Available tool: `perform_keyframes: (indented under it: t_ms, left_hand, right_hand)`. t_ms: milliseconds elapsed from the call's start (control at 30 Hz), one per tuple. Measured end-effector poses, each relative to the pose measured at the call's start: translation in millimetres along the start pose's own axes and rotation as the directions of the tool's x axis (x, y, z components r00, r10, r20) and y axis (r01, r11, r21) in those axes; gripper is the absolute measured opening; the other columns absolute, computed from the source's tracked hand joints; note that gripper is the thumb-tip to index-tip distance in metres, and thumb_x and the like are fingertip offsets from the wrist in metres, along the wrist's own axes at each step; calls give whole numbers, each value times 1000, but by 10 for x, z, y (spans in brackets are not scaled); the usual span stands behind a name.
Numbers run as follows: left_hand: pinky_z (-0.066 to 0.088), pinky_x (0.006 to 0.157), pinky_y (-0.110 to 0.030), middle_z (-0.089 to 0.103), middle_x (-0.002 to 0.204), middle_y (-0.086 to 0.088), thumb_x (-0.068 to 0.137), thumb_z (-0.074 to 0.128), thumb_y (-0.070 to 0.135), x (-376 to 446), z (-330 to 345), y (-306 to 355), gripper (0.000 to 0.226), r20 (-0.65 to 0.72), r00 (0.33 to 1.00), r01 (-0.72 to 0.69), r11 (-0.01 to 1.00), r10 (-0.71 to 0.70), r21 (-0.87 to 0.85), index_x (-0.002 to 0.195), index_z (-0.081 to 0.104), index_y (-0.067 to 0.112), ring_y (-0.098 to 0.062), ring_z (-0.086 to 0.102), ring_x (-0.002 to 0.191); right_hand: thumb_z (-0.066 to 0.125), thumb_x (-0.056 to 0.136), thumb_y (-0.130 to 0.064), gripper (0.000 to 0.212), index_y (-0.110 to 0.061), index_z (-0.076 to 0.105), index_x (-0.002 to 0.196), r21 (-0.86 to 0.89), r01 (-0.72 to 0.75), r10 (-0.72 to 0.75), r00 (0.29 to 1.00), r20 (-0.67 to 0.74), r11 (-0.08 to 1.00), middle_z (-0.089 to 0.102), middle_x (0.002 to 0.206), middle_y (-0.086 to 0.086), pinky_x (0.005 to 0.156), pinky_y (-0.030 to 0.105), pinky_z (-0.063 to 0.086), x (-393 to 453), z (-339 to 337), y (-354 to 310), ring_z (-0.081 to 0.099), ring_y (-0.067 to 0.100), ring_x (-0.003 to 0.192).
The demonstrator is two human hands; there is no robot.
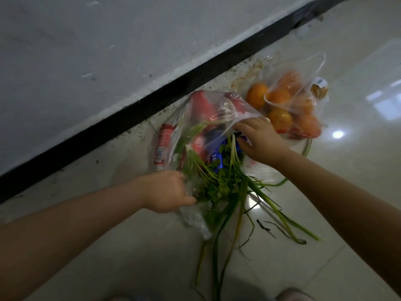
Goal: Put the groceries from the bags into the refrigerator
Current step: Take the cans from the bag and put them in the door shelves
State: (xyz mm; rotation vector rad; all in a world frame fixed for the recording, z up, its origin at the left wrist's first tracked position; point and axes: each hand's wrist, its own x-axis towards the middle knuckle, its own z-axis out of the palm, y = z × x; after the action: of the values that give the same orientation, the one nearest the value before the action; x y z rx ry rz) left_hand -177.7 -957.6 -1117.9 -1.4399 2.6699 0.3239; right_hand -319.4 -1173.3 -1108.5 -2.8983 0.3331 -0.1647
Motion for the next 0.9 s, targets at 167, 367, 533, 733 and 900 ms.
perform_keyframes:
  t_ms: [167, 367, 533, 733, 900]
  left_hand:
    - [50, 54, -17, 53, 32, 2, 54, 69, 24, -195, 181, -38, 5, 149, 929, 333, 941, -339, 67, 51, 71, 27, -9, 53, 30]
    - [16, 114, -43, 70, 97, 4, 98, 31, 34, -315, -78, -102, 42, 270, 652, 717, 692, -708, 84, 97, 71, 22, -17, 61, 101]
    - [41, 89, -36, 69, 90, -12, 91, 54, 37, -274, -194, -114, 37, 119, 422, 906, 413, -899, -95, 88, 71, 6, -28, 64, 89]
    - [45, 38, -26, 58, 58, -16, 37, 89, 4, -237, -198, -94, 34, -71, 453, 869, 458, -889, -188, 59, 64, 0, -28, 56, 41]
    - [46, 51, -31, 59, 109, -29, 65, 76, -3, -169, -353, -70, 48, 2, 355, 866, 329, -935, -376, 110, 61, -11, -39, 64, 67]
  right_hand:
    - [55, 76, -6, 45, 5, 57, 119, 96, -100, 89, 990, 110, 990, 64, 112, 28, 93, 58, 42, 97, 33, -282, 61, 45, 104]
    - [42, 84, -36, 40, -13, 67, 106, -73, -53, 68, 972, 225, 996, 69, 110, 9, 104, 64, 26, 116, 5, -704, 61, 30, 112]
    - [45, 91, -43, 60, -18, 26, 142, -75, -151, 168, 842, 512, 986, 35, 143, 12, 109, 47, 23, 151, 233, -1139, 34, 31, 131]
    - [46, 91, -17, 49, -12, 31, 138, -86, -177, 195, 815, 546, 980, 34, 138, 15, 100, 41, 36, 68, 190, -1068, 43, 34, 120]
    - [33, 97, -35, 50, -18, 27, 143, -17, -218, 196, 838, 509, 976, 41, 141, 9, 102, 36, 38, 57, -11, -876, 43, 27, 125]
